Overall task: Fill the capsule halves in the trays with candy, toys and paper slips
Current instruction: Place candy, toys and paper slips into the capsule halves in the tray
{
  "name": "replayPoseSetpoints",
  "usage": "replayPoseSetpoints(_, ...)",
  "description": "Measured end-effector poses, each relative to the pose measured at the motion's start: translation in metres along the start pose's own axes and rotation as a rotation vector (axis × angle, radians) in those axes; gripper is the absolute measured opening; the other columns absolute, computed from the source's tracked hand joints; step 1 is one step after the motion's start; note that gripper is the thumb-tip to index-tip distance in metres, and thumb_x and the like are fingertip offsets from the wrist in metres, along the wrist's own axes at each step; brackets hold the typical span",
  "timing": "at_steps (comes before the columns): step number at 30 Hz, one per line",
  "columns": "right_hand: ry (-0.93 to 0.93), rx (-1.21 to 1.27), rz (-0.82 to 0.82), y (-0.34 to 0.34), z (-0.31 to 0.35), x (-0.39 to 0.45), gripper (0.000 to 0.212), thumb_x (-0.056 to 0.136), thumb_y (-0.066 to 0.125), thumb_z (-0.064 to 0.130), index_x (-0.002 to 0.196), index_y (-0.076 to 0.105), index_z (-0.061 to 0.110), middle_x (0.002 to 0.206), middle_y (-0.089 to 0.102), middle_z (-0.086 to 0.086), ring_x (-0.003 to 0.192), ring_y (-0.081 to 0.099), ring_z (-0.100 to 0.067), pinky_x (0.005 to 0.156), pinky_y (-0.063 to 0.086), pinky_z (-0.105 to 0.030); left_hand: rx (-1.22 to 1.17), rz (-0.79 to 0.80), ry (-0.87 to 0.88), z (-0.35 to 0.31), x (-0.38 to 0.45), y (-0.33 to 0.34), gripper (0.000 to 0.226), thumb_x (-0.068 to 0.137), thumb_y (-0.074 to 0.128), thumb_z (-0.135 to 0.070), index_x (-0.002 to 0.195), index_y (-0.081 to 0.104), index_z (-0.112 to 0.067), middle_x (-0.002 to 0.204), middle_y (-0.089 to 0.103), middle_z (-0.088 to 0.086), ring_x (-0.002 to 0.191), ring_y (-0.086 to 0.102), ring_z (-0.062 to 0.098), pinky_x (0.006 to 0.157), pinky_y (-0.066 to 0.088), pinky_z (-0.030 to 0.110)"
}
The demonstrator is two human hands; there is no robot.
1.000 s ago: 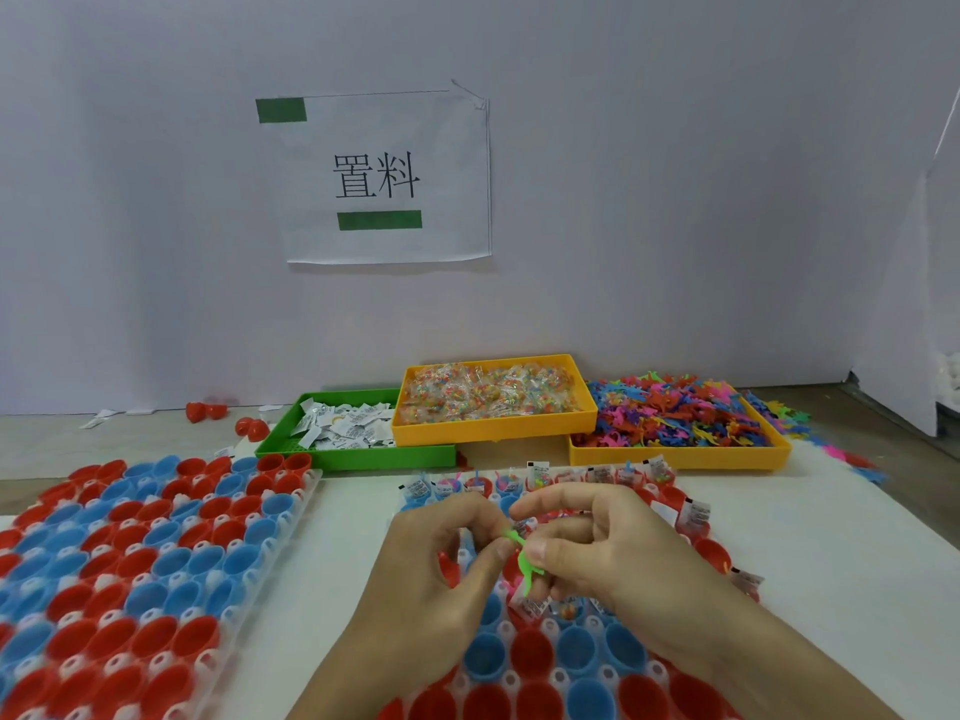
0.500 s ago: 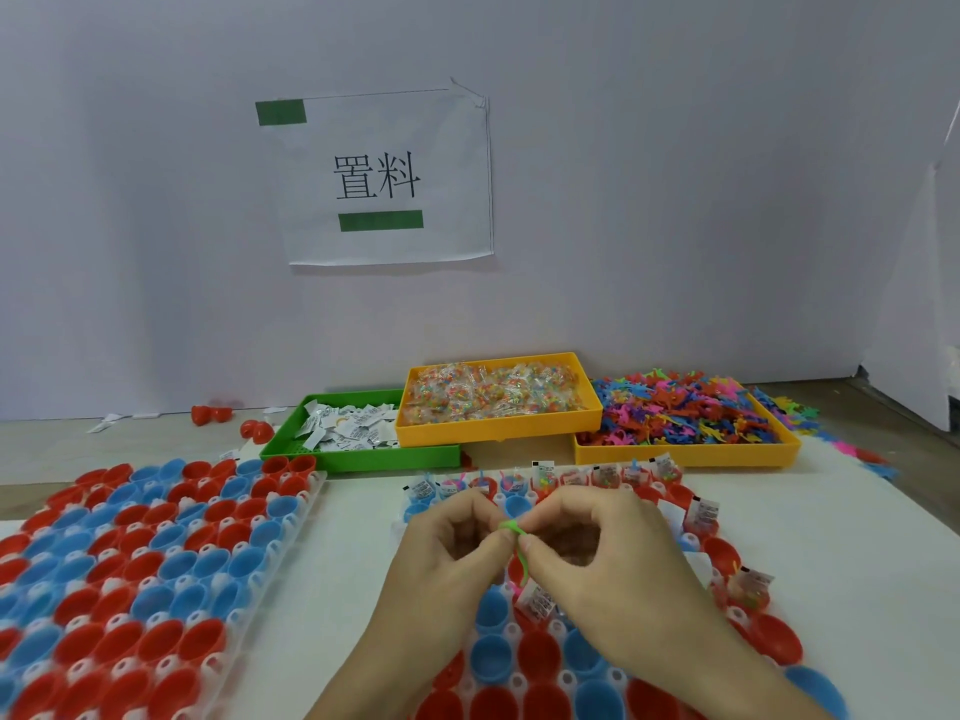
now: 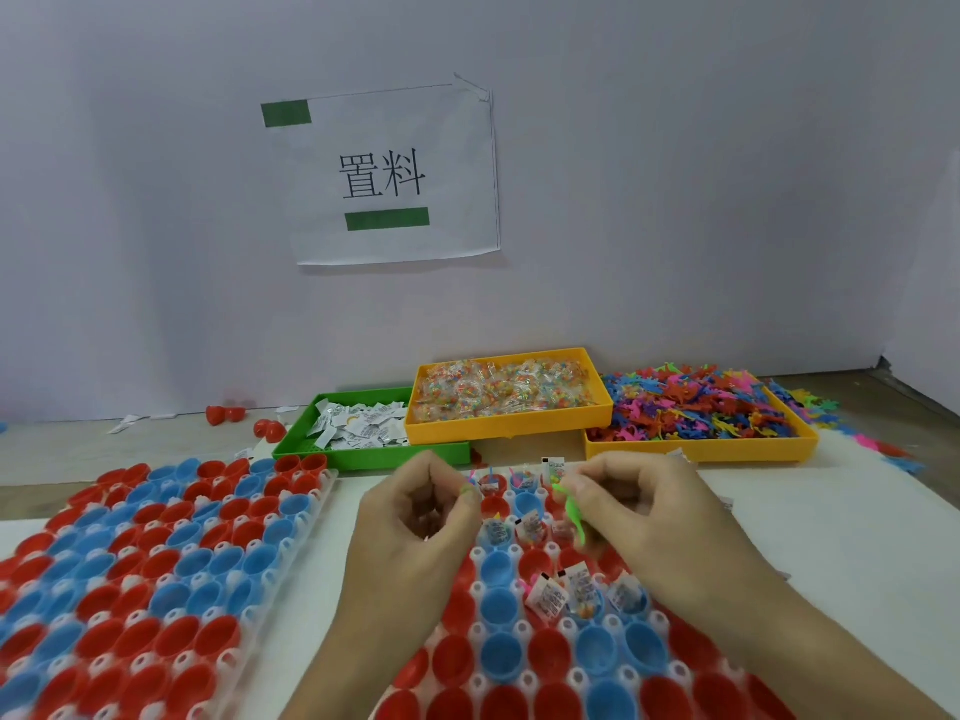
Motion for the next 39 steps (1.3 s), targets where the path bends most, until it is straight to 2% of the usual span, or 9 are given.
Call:
replayPoseSetpoints(6, 0.008, 0.055, 0.073, 0.003, -0.005, 0.002, 0.015, 0.094, 0.063, 0.02, 0.086, 0.075, 0.017, 0.072, 0.072, 0.0, 0.063, 0.066, -0.007, 0.063, 0.053, -0.016, -0.093, 0.138, -0.088, -0.002, -0.006, 0.011, 0.028, 0.094, 0.056, -0.001, 0.072, 0.064, -0.016, 0.057, 0.054, -0.004, 0.054, 0.048, 0.006, 0.054, 0.042, 0.016)
replayPoseSetpoints(10, -0.06, -0.048, 0.074, 0.006, -0.006, 0.0, 0.014, 0.094, 0.063, 0.023, 0.085, 0.074, 0.024, 0.077, 0.071, -0.001, 0.068, 0.065, -0.012, 0.065, 0.055, -0.022, -0.115, 0.206, -0.113, -0.004, -0.009, 0.018, 0.014, 0.094, 0.06, -0.011, 0.083, 0.068, -0.008, 0.063, 0.062, 0.001, 0.06, 0.057, 0.007, 0.06, 0.048, 0.018)
replayPoseSetpoints(14, -0.143, -0.176, 0.062, 0.008, -0.007, -0.001, 0.016, 0.092, 0.066, 0.022, 0.081, 0.074, 0.031, 0.075, 0.069, 0.006, 0.07, 0.063, -0.012, 0.064, 0.053, -0.024, -0.218, 0.26, -0.14, -0.007, -0.009, 0.017, 0.023, 0.087, 0.061, -0.022, 0.089, 0.07, -0.001, 0.065, 0.065, 0.001, 0.06, 0.059, 0.005, 0.059, 0.046, 0.013)
replayPoseSetpoints(18, -0.266, -0.32, 0.012, 0.007, -0.007, -0.001, 0.019, 0.089, 0.07, 0.017, 0.082, 0.075, 0.035, 0.081, 0.068, 0.018, 0.083, 0.063, -0.005, 0.073, 0.052, -0.021, -0.219, 0.251, -0.163, -0.005, -0.009, 0.017, 0.014, 0.091, 0.062, -0.012, 0.09, 0.07, -0.001, 0.064, 0.066, 0.0, 0.058, 0.059, 0.005, 0.057, 0.044, 0.011)
replayPoseSetpoints(22, -0.363, -0.416, -0.016, 0.008, -0.009, 0.0, 0.012, 0.086, 0.075, 0.012, 0.086, 0.079, 0.023, 0.074, 0.065, 0.023, 0.085, 0.062, 0.001, 0.073, 0.047, -0.011, -0.218, 0.237, -0.195, -0.002, -0.008, 0.016, 0.013, 0.092, 0.062, -0.007, 0.085, 0.072, -0.002, 0.063, 0.066, 0.002, 0.057, 0.059, 0.006, 0.055, 0.044, 0.012)
replayPoseSetpoints(29, -0.445, -0.45, 0.069, 0.008, -0.012, 0.0, 0.008, 0.09, 0.07, 0.014, 0.091, 0.076, 0.019, 0.082, 0.064, 0.019, 0.084, 0.061, -0.004, 0.075, 0.049, -0.018, -0.244, 0.275, -0.268, 0.001, -0.007, 0.018, 0.018, 0.092, 0.062, -0.005, 0.076, 0.07, -0.005, 0.058, 0.063, 0.002, 0.052, 0.054, 0.005, 0.052, 0.041, 0.011)
replayPoseSetpoints(32, -0.437, -0.461, 0.09, 0.011, -0.014, 0.001, 0.008, 0.091, 0.069, 0.014, 0.092, 0.076, 0.016, 0.084, 0.068, 0.011, 0.085, 0.061, -0.005, 0.077, 0.05, -0.024, -0.201, 0.278, -0.254, 0.001, -0.008, 0.018, 0.021, 0.092, 0.062, -0.004, 0.073, 0.07, -0.009, 0.057, 0.061, -0.002, 0.054, 0.054, 0.006, 0.056, 0.043, 0.014)
replayPoseSetpoints(35, -0.388, -0.408, 0.074, 0.011, -0.014, 0.0, 0.012, 0.089, 0.071, 0.01, 0.089, 0.078, 0.019, 0.079, 0.069, 0.013, 0.083, 0.063, -0.005, 0.074, 0.051, -0.02, -0.167, 0.303, -0.216, 0.0, -0.009, 0.017, 0.025, 0.092, 0.063, -0.004, 0.071, 0.069, -0.016, 0.06, 0.061, -0.003, 0.058, 0.053, 0.007, 0.058, 0.044, 0.017)
replayPoseSetpoints(39, -0.156, -0.184, 0.104, 0.008, -0.013, 0.0, 0.026, 0.091, 0.069, 0.007, 0.087, 0.072, 0.033, 0.08, 0.071, 0.009, 0.077, 0.067, -0.008, 0.071, 0.055, -0.025, -0.168, 0.322, -0.183, -0.002, -0.01, 0.015, 0.028, 0.092, 0.063, -0.005, 0.07, 0.071, -0.02, 0.062, 0.061, -0.003, 0.059, 0.052, 0.008, 0.058, 0.044, 0.019)
Point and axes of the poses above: each hand's wrist, its own x-axis towards the middle knuckle, its own y-axis out of the palm, z = x × y, the point moved 1 cm from there along x, towards the middle knuckle
